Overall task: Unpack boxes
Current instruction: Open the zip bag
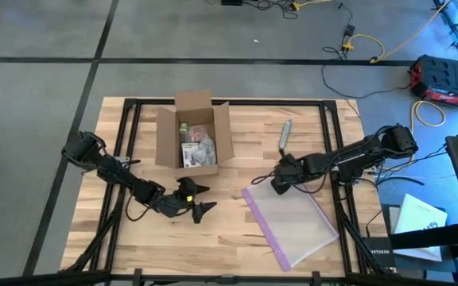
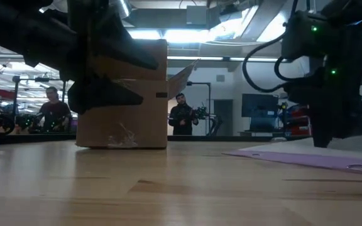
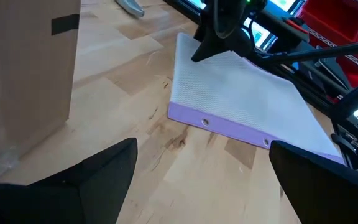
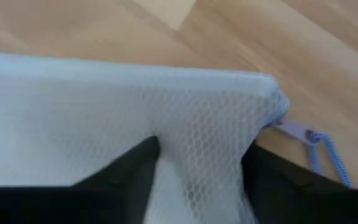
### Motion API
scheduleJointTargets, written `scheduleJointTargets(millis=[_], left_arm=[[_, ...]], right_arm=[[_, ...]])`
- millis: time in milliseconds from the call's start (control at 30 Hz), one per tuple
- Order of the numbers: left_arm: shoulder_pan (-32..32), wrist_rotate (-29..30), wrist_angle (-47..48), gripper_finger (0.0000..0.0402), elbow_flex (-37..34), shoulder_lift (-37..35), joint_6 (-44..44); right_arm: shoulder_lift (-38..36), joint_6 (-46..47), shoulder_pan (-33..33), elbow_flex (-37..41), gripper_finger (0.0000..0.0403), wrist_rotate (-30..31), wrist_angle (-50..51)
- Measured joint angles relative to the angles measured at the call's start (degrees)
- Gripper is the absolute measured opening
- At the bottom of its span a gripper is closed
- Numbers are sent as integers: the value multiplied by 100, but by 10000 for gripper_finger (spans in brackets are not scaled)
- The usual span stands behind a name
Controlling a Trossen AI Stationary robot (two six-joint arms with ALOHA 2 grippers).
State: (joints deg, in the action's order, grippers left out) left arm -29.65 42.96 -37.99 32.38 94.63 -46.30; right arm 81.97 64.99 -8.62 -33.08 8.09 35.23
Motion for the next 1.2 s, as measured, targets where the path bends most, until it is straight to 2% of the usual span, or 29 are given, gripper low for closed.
scheduleJointTargets(millis=[167,233,500,800,867,967,1200], left_arm=[[28,-2,-99,353,0,0,-5],[76,1,-219,353,10,0,20],[327,-66,-215,353,382,0,28],[496,-99,-207,353,701,0,350],[590,-380,-175,353,743,0,341],[732,-839,47,353,763,0,358],[921,-872,106,353,769,2,342]], right_arm=[[2,-400,-4,-146,37,-87,-124],[-8,-668,-3,-311,12,-96,-40],[-22,-1887,-213,-1339,5,-210,-73],[-31,-2845,-699,-2010,2,-309,-82],[-33,-3007,-728,-2133,1,-318,-153],[-33,-3295,-726,-2297,1,-430,-348],[-36,-3770,-713,-2401,0,-666,-1433]])
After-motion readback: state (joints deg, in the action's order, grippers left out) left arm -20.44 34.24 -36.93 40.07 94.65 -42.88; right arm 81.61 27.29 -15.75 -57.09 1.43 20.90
